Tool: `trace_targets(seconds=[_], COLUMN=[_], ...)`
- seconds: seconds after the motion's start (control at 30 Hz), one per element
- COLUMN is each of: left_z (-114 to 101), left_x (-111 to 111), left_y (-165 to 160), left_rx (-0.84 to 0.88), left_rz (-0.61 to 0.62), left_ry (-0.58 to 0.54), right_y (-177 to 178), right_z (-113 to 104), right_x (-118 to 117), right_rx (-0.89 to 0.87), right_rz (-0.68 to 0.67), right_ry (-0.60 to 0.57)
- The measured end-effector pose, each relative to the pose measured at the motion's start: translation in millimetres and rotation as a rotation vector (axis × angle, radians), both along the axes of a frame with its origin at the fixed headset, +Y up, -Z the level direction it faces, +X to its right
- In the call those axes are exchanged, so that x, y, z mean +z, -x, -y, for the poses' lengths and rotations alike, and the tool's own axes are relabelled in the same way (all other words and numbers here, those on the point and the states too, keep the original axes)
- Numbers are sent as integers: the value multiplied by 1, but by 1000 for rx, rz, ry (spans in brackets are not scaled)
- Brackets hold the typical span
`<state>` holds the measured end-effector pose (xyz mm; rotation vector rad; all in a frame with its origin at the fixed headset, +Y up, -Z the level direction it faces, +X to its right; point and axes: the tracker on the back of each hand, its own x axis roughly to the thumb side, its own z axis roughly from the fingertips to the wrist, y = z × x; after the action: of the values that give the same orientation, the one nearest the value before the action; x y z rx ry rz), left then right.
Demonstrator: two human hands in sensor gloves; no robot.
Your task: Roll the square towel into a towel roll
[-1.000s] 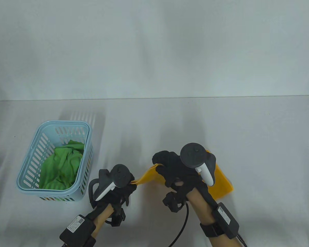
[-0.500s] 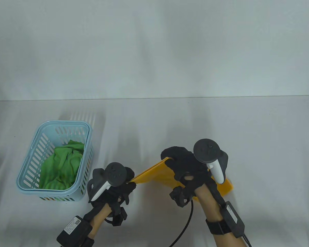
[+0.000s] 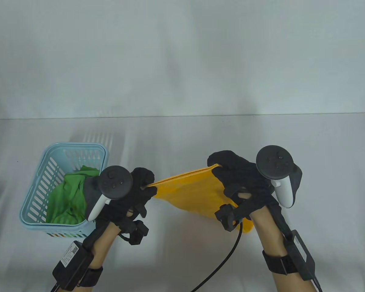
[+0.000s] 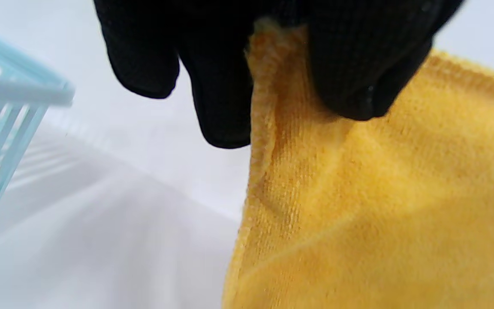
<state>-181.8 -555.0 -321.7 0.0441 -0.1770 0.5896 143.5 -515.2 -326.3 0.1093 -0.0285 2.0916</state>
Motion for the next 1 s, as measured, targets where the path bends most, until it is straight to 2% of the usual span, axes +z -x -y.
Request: trace_targets(seconds=[0.13,0.27,0.37,0.6,0.73,0.8,0.87,0.93,1.0], left_z=[-32,-56,-71,-112,-138,-146,-144,-132,-110], left_x=[-1,6,14,44,48,38,20,-3,-32], left_y=[2,4,8,13,12,8,3,-4,-12], left_rx=[10,20,69,222,232,171,83,6,-85], left_rz=[-9,-4,20,108,120,93,52,1,-53], left_ry=[-50,-94,-122,-243,-302,-291,-240,-176,-85], right_y=[-8,-12,-16,-25,-30,-32,-31,-29,-26], right_z=[-17,-27,-37,-73,-92,-94,-86,-71,-48], right_x=[3,11,20,43,41,31,14,-7,-31], right_rx=[-25,-50,-49,-103,-179,-150,-98,-44,24], right_rz=[-17,-27,-24,-33,-33,-1,42,88,145], right_ry=[1,-9,-33,-120,-135,-120,-78,-15,57])
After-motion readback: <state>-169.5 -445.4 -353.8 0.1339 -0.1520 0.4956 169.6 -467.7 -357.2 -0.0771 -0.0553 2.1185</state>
